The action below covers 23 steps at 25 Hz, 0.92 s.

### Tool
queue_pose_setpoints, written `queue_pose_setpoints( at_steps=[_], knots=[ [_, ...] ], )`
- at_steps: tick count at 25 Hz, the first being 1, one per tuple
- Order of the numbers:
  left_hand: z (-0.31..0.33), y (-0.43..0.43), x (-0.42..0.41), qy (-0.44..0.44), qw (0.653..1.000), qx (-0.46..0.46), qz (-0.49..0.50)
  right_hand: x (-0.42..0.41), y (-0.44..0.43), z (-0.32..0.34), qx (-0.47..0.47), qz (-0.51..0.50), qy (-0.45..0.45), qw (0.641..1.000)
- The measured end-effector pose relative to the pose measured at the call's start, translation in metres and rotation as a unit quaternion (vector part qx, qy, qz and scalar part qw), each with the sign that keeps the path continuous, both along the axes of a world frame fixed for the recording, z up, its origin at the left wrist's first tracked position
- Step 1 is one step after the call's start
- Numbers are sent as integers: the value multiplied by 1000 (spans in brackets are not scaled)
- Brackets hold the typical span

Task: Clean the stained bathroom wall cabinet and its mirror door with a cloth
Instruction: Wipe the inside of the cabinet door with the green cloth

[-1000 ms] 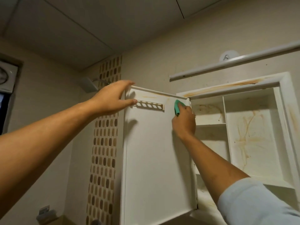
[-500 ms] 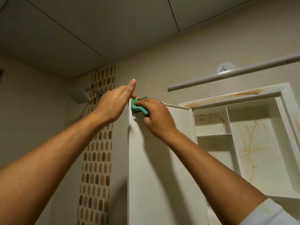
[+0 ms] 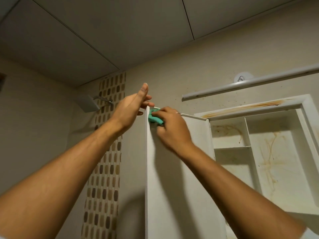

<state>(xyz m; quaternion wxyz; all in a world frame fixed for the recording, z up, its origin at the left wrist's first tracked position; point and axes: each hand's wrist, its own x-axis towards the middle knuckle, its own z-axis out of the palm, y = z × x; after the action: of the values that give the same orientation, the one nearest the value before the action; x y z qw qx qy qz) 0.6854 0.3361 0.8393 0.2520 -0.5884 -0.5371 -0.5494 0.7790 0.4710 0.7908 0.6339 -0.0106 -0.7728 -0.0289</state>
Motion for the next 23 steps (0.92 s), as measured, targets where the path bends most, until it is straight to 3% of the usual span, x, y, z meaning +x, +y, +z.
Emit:
queue_pose_setpoints(
  at_steps=[2,6,8,11,13,15,17,21,23],
  knots=[
    [-1,2,0,-6,1000,9,-2,16,19,3,55,14,-26,998],
    [-1,-2,5,10,1000,0,19,28,39,21,-115,-126,13,985],
    [-3,-2,5,23,999,-5,35,10,-3,28,-83,-104,14,991],
    [-5,0,3,15,1000,-7,23,9,-20,17,-14,6,-18,1000],
    [-3,-1,3,7,1000,-11,10,28,17,13,-16,-78,-17,997],
    [-1,-2,5,1,1000,-23,11,41,44,10,-116,-157,-13,981],
    [-2,-2,7,8,999,-26,18,29,31,17,-167,-130,3,977],
    [-4,-2,9,-12,1000,-23,4,9,-32,18,-25,10,-23,999],
    [-3,-4,10,-27,999,-29,-2,20,-14,12,6,-19,-29,999]
  ],
)
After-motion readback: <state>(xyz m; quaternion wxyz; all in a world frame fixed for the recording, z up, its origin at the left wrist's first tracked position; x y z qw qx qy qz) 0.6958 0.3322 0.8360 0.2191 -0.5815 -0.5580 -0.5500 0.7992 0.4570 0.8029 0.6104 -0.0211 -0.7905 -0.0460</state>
